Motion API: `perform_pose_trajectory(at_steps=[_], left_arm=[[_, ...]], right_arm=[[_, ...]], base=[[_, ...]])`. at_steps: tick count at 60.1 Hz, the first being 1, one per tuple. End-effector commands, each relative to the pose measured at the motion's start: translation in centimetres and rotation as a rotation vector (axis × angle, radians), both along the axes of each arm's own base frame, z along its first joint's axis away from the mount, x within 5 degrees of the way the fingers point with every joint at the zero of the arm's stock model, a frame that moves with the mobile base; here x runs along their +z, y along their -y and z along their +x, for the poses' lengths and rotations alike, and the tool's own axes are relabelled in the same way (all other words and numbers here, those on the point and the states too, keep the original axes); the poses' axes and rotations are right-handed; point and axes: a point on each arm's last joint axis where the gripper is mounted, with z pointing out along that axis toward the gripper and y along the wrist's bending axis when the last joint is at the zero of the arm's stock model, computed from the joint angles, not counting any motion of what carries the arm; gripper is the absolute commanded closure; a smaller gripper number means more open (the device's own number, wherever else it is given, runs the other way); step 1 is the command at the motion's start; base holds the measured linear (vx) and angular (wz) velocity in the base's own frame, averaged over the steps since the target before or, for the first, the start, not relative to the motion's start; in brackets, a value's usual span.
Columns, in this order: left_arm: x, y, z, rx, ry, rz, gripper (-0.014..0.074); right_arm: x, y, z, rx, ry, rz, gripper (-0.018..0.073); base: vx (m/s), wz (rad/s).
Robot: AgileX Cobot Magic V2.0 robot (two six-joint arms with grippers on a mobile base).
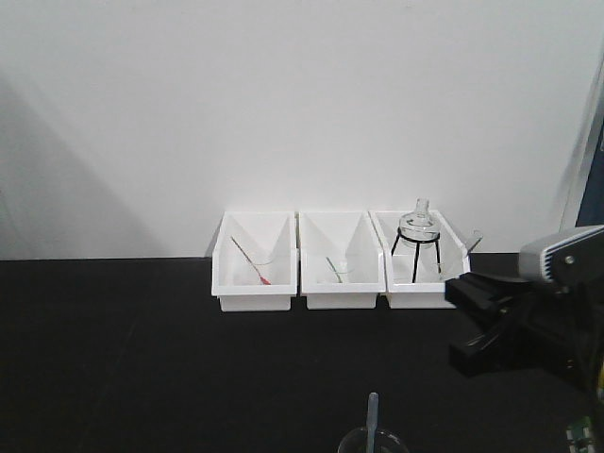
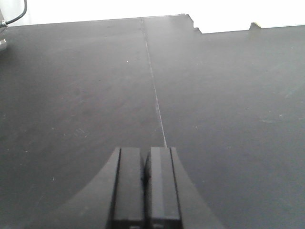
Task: Grab transparent chemical and place on left bench
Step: 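Open the right gripper to release the pipette and withdraw upward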
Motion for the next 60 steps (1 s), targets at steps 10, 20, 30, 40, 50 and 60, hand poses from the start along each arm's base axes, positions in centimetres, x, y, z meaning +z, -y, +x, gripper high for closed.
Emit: perform_pose_trajectory(at_steps=[10,20,30,40,50,60], left_arm=[[0.3,0.0,-0.1,-0.001,0.081,-0.014,0.0600],[0.3,0.0,-0.1,-0.001,0.081,-0.014,0.0600],[0.3,0.0,-0.1,-0.001,0.081,-0.014,0.0600],[0.3,0.0,-0.1,-0.001,0.081,-0.014,0.0600],[0.3,0.0,-0.1,-0.001,0.081,-0.014,0.0600],[0.3,0.0,-0.1,-0.001,0.081,-0.014,0.0600]], right_arm=[[4.9,1.3,-3.6,-0.075,0.151,-0.003,0.0567],[5.6,1.4,-4.3,-0.076,0.179,0.002,0.0567],[5.6,1.5,-4.3,-0.078,0.178,0.002,0.0567],[5.6,1.5,-4.3,-0.080,0.179,-0.007,0.0567],[5.3,1.6,-4.4,-0.099,0.155,0.049,0.0567],[3.1,3.5,-7.9,-0.253,0.121,0.049,0.0567]], base=[[0.00,0.00],[0.00,0.00],[0.00,0.00],[0.00,0.00],[0.00,0.00],[0.00,0.00]])
